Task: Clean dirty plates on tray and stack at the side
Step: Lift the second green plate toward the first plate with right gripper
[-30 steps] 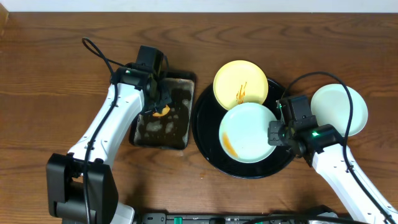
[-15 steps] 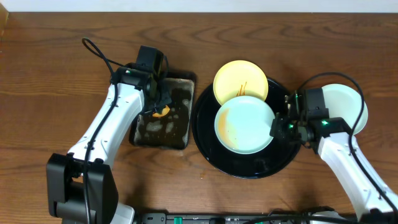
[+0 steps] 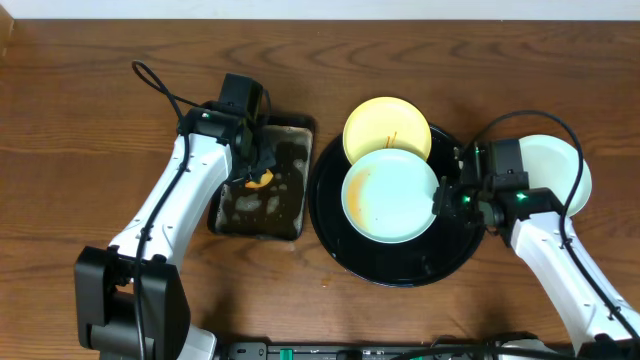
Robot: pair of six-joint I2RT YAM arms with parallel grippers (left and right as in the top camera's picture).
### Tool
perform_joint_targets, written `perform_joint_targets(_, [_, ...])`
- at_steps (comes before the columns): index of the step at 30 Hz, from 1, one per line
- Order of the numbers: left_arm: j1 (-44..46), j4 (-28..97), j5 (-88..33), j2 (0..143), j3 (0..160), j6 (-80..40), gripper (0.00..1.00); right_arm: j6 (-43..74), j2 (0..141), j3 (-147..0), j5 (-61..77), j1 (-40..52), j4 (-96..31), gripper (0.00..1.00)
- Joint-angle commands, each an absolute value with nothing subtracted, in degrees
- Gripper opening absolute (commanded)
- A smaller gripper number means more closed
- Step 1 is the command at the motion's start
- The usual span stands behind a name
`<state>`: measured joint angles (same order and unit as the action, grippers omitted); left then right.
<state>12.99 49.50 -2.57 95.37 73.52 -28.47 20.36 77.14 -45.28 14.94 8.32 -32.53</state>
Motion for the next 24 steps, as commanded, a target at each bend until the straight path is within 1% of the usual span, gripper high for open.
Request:
perform_joint_targets(1, [12.82, 49.67, -1.41, 95.09, 72.79, -28.08, 0.08, 18.0, 75.57, -46.13, 11.49, 7.79, -32.62, 0.01])
perform_joint_targets(8, [12.82, 49.67, -1.41, 95.09, 72.79, -28.08, 0.08, 18.35, 75.53, -46.13, 2.55, 7.79, -31.81, 0.01])
perform_joint_targets(14, [12.82, 49.67, -1.41, 95.09, 72.79, -28.08, 0.08, 18.35, 75.53, -46.13, 7.73, 7.99, -29.26, 0.01])
perform_joint_targets(18, [12.82, 49.67, -1.41, 95.09, 72.79, -28.08, 0.08, 17.19, 75.53, -46.13, 9.1, 9.8, -29.85, 0.01])
perform_joint_targets(21, [12.82, 49.67, -1.41, 95.09, 72.79, -28.08, 0.08, 16.01, 75.53, -46.13, 7.42, 10.57, -31.86, 0.01])
perform_joint_targets(24, [12.82, 49.67, -1.41, 95.09, 72.79, -28.08, 0.08, 16.29, 75.53, -46.13, 1.45, 10.02, -34.41, 0.01])
